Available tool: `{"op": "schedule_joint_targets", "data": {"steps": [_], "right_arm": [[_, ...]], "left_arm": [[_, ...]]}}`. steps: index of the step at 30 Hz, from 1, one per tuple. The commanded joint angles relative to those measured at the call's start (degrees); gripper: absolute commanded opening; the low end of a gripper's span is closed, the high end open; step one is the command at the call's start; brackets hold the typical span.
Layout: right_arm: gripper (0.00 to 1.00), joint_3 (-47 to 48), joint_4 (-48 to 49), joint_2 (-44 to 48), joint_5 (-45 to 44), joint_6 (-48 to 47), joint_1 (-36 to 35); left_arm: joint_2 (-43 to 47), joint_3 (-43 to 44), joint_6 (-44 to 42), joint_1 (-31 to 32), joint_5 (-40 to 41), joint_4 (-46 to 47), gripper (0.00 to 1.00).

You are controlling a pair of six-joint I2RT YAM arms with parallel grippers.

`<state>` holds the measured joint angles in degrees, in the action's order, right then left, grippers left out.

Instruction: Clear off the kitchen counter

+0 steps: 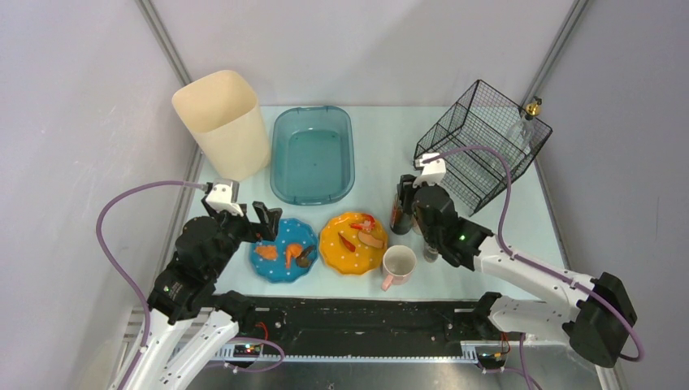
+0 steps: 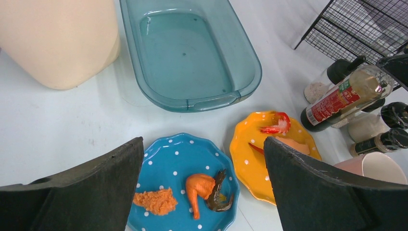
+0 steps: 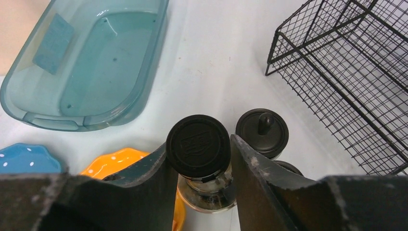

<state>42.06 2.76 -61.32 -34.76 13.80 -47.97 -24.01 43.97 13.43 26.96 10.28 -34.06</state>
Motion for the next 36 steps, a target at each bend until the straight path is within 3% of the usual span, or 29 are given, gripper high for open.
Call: {"op": "schedule_joint_targets", "data": {"steps": [1, 4, 10, 22, 36], "right_arm": [[0.43, 0.3, 3.6, -0.4, -3.3, -1.1, -1.2], [0.33, 0.3, 3.8, -0.6, -4.1, -1.5, -1.5], [0.00, 0.3, 7.2, -0.2, -5.3, -3.9, -2.6], [0.00, 7.4, 9.0, 1.9, -3.9, -6.3, -2.9], [0.00, 23.1, 11.3, -0.5, -3.6, -16.8, -2.8]], "left_arm": [[0.2, 0.0, -1.1, -0.4, 0.1, 0.8, 0.98], [0.2, 0.1, -1.1, -0.3, 0.1, 0.8, 0.98], [0.2, 0.1, -1.1, -0.3, 0.2, 0.8, 0.98], [0.3, 0.0, -1.1, -0.3, 0.1, 0.8, 0.98], [0.0, 0.0, -1.1, -0.3, -0.3, 0.8, 0.98]]}}
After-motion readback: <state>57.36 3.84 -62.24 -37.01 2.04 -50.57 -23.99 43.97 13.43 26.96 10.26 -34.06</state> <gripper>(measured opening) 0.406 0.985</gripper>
